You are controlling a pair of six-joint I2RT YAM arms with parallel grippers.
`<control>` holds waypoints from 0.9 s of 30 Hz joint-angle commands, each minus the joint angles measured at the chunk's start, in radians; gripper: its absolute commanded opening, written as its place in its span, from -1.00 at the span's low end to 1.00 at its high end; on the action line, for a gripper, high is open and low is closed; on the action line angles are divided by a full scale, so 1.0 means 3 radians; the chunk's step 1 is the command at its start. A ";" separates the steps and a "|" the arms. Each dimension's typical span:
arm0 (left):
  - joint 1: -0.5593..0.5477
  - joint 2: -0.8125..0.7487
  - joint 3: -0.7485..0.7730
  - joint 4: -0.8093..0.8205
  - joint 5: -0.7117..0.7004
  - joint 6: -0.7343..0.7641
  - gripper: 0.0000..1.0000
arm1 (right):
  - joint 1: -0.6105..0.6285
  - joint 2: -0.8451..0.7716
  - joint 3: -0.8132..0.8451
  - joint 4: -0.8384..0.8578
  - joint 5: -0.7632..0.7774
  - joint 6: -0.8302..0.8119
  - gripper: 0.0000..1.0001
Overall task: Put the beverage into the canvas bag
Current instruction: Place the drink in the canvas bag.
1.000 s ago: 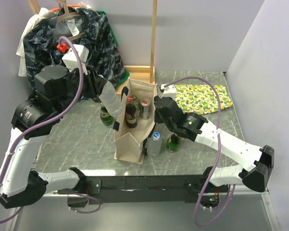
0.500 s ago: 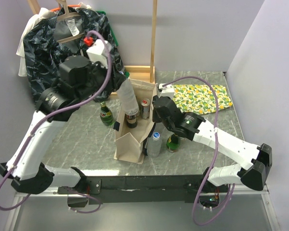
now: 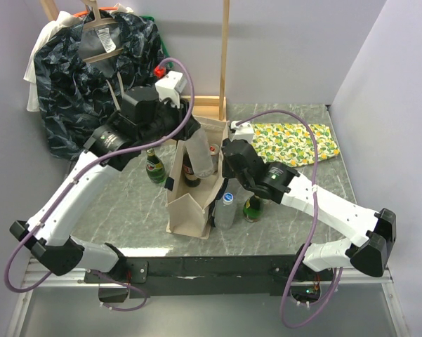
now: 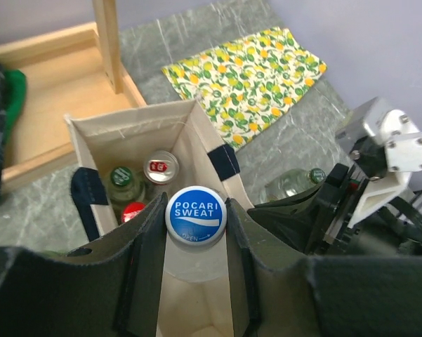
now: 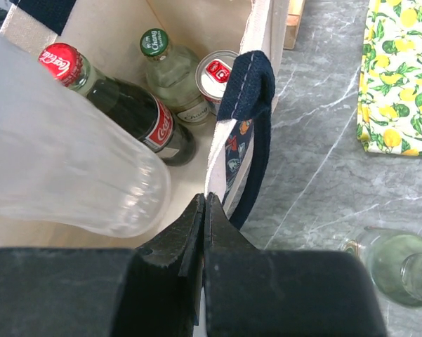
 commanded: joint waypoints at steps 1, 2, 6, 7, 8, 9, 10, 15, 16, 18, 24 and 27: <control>-0.0024 -0.0062 -0.0074 0.0798 0.0170 -0.0169 -0.98 | 0.0009 0.0007 0.0147 -0.0192 0.0091 -0.0010 -1.00; -0.0029 -0.0052 -0.0110 0.0849 0.0185 -0.0169 -0.98 | 0.0014 0.0007 0.0163 -0.0213 0.0091 -0.0010 -1.00; -0.0049 -0.0062 -0.0249 0.0971 0.0196 -0.0154 -0.98 | 0.0014 -0.0008 0.0188 -0.0238 0.0132 -0.0005 -1.00; -0.0054 -0.0067 -0.0310 0.1002 0.0191 -0.0149 -0.98 | 0.0014 -0.0008 0.0193 -0.0238 0.0137 -0.0005 -1.00; -0.0059 -0.0083 -0.0341 0.1028 0.0185 -0.0139 -0.98 | 0.0009 -0.0014 0.0193 -0.0238 0.0137 -0.0005 -1.00; -0.0065 -0.0083 -0.0371 0.1084 0.0180 -0.0134 -0.98 | 0.0009 -0.0019 0.0204 -0.0238 0.0142 0.0000 -1.00; -0.0070 -0.0083 -0.0432 0.1110 0.0170 -0.0129 -0.98 | 0.0014 -0.0019 0.0209 -0.0244 0.0142 0.0006 -1.00; -0.0162 -0.0073 -0.0591 0.1253 -0.0080 -0.0052 -0.98 | 0.0009 -0.0014 0.0245 -0.0249 0.0153 0.0006 -1.00; -0.0182 -0.0068 -0.0652 0.1319 -0.0101 -0.0037 -0.98 | 0.0014 -0.0009 0.0250 -0.0249 0.0153 0.0006 -1.00; -0.0248 -0.0042 -0.0714 0.1381 -0.0126 0.0009 -0.98 | 0.0014 0.0007 0.0260 -0.0259 0.0153 0.0006 -1.00; -0.0366 0.0091 -0.0842 0.1519 -0.0489 0.0081 -0.98 | 0.0009 0.0017 0.0260 -0.0264 0.0163 0.0016 -1.00; -0.0433 0.0178 -0.0868 0.1560 -0.0699 0.0112 -0.98 | 0.0014 0.0002 0.0245 -0.0259 0.0183 0.0036 -1.00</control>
